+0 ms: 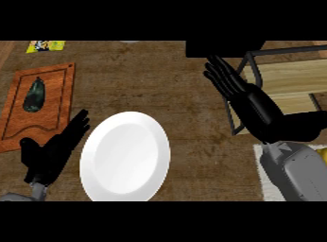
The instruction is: Pick the squash from the placemat and place it in the tiered shelf
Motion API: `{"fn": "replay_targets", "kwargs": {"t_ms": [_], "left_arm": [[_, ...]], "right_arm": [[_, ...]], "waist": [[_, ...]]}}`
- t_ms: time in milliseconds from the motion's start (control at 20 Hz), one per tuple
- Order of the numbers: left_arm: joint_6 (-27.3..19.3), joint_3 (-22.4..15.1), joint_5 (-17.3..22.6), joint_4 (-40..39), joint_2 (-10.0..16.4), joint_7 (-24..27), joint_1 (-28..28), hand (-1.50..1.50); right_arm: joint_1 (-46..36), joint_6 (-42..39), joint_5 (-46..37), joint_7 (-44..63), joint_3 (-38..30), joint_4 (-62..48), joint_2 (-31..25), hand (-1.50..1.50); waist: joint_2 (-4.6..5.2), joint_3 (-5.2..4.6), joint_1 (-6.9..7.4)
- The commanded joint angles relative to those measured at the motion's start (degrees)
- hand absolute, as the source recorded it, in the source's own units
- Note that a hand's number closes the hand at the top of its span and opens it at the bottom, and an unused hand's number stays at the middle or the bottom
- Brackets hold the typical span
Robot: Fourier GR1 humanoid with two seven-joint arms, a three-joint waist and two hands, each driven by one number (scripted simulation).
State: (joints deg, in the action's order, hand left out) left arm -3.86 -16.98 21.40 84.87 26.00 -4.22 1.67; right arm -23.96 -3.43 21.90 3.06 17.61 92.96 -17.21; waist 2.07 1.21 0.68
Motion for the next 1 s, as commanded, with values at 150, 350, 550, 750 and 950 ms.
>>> {"fn": "replay_targets", "kwargs": {"t_ms": [150, 350, 550, 750, 950], "left_arm": [[-10.7, 7.8, -3.3, 2.7, -0.3, 1.7, 3.4, 0.00], [-15.3, 9.6, -4.4, 5.5, -1.5, 2.5, 3.5, 0.00], [-17.8, 7.4, -7.1, 7.6, -3.5, 2.2, 2.9, 0.00], [-16.6, 9.2, -5.9, 10.2, -1.2, -0.1, 2.1, 0.00], [-18.6, 7.5, -7.6, 9.8, -3.8, 0.7, 2.2, 0.00]], "right_arm": [[10.1, -19.9, 8.1, -5.3, -2.8, 1.5, -11.2, 1.50], [15.1, -18.2, 6.9, -8.1, -13.3, -10.1, -18.0, -1.50], [17.5, -41.3, 20.9, -15.0, -18.4, -16.1, -23.4, -1.50], [16.0, -57.1, 19.5, -19.7, -22.6, -20.8, -32.5, -1.50], [14.9, -60.7, 7.8, -21.1, -24.0, -13.5, -38.6, -1.50]], "waist": [[-2.25, -0.98, -1.49], [-1.93, -0.92, -1.54], [-1.98, -0.99, -0.93], [-2.11, -1.00, -0.09], [-2.33, -0.93, -1.05]]}}
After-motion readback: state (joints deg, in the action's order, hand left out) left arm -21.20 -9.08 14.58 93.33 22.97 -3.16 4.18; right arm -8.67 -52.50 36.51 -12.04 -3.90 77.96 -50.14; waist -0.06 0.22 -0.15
